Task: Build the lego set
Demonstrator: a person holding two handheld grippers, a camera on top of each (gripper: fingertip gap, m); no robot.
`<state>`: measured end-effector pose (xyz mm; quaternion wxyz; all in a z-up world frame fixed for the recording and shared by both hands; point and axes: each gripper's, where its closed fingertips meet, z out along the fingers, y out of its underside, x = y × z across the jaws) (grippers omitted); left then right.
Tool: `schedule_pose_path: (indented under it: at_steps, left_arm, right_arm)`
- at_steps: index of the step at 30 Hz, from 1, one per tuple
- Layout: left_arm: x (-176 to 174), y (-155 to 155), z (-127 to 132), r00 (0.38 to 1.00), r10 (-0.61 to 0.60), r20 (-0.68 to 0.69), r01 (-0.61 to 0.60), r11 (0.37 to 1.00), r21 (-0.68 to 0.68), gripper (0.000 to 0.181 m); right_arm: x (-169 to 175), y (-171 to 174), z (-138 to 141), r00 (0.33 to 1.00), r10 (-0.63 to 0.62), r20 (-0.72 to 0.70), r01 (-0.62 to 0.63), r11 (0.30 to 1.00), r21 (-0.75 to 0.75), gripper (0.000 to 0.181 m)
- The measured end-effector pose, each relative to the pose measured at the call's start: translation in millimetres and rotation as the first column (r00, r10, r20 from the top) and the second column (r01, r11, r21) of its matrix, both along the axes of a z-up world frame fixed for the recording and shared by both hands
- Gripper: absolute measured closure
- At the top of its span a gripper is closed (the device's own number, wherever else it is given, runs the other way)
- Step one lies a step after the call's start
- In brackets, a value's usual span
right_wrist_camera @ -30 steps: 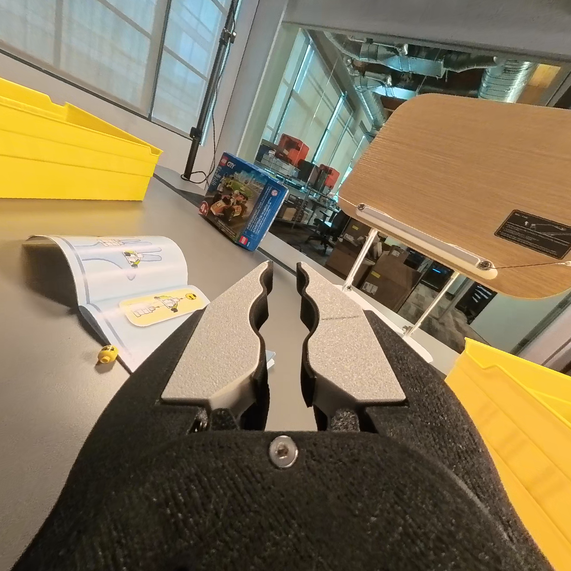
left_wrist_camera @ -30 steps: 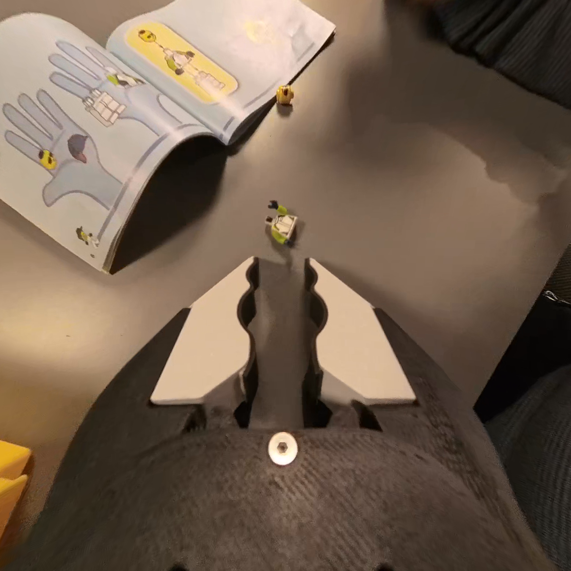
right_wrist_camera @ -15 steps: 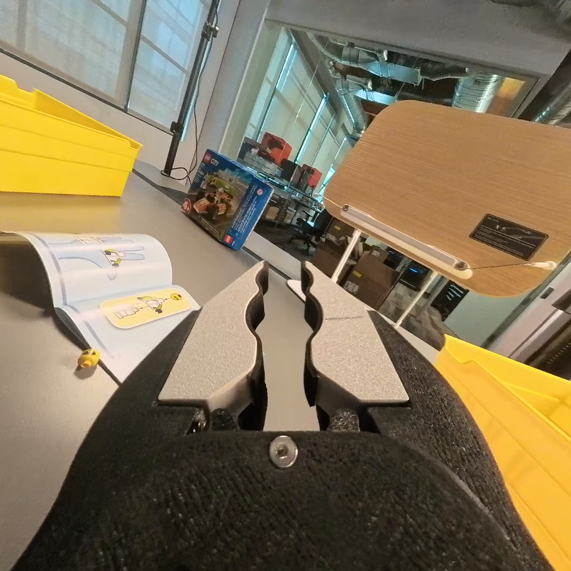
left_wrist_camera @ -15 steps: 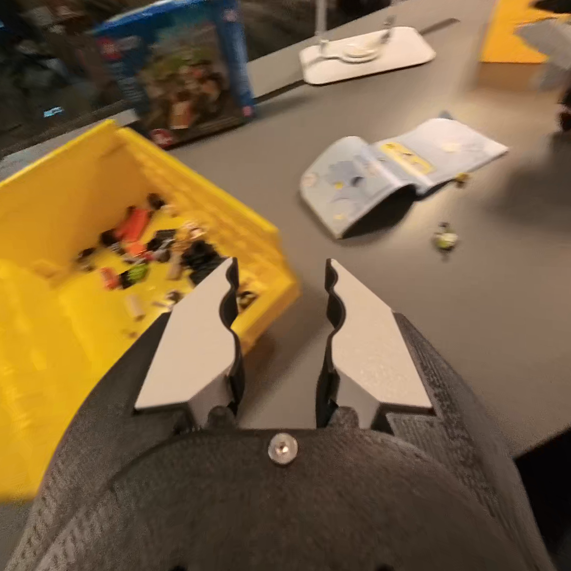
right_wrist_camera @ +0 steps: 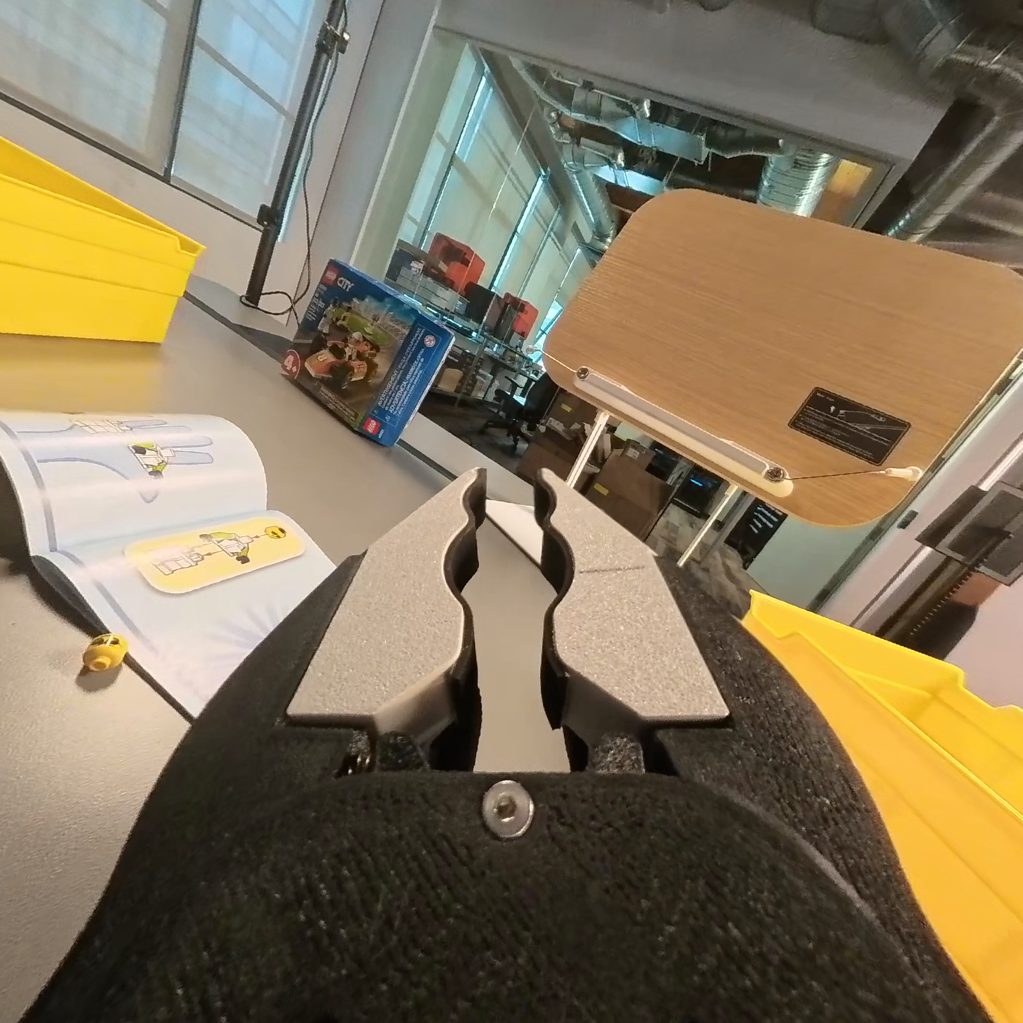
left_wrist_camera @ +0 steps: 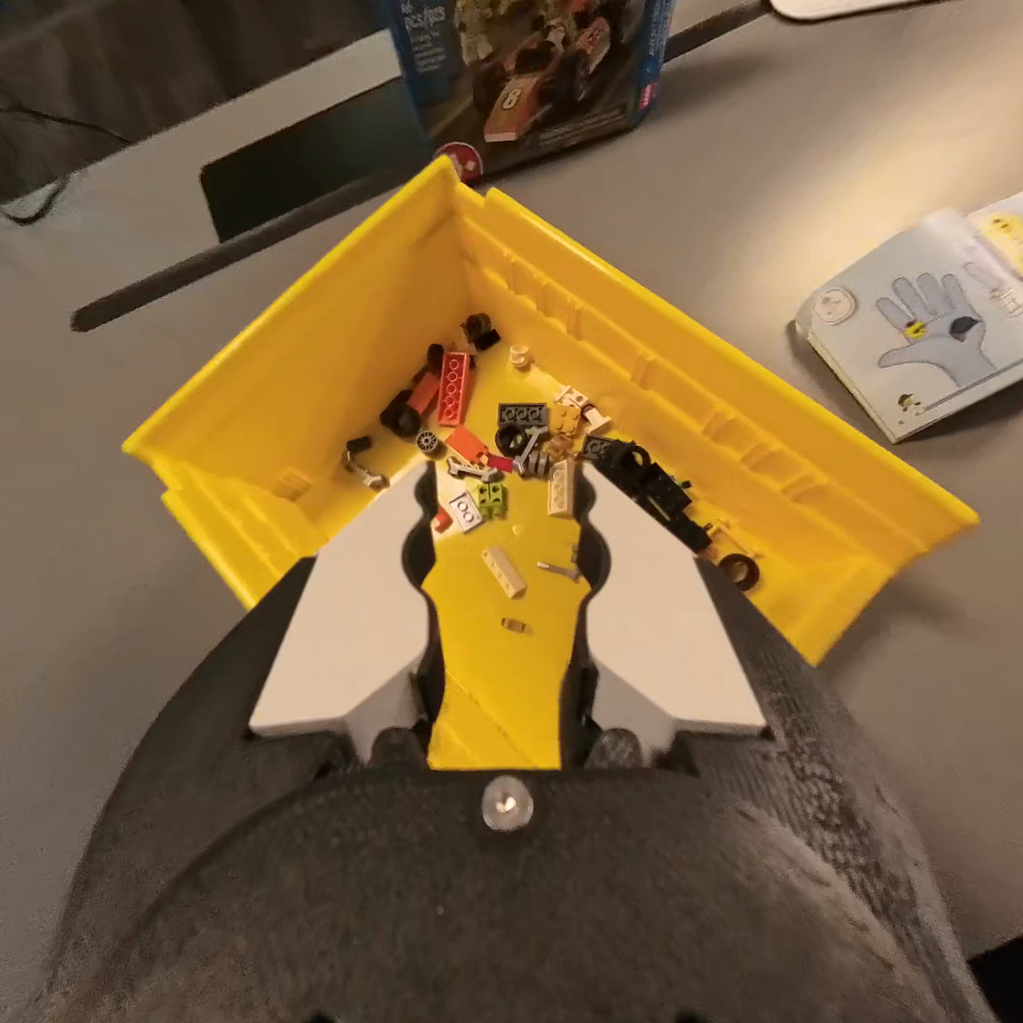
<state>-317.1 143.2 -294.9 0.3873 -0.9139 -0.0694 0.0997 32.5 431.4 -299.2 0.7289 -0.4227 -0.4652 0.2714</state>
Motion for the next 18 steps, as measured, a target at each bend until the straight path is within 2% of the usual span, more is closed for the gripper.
schedule_pose_path:
  at_steps: [5,12,18]
  left_arm:
    - [-36.7,13.3,-18.3,0.997,-0.046,-0.06,0.036,0.988,-0.153,0.141]
    - [-39.0,37.5,-45.8,0.982,-0.132,0.136,0.163,0.954,-0.252,0.143]
    - [-30.9,53.6,-61.8,0.956,-0.229,0.185,0.279,0.904,-0.324,0.149]
  right_arm:
    - [-0.3,1.2,-1.0,1.0,-0.003,0.004,0.003,1.0,-0.005,0.166]
    - [-1.6,1.1,-3.0,1.0,-0.007,0.019,0.007,1.0,0.0,0.166]
    - [-2.6,1.0,-4.7,1.0,-0.009,0.03,0.009,1.0,0.005,0.166]
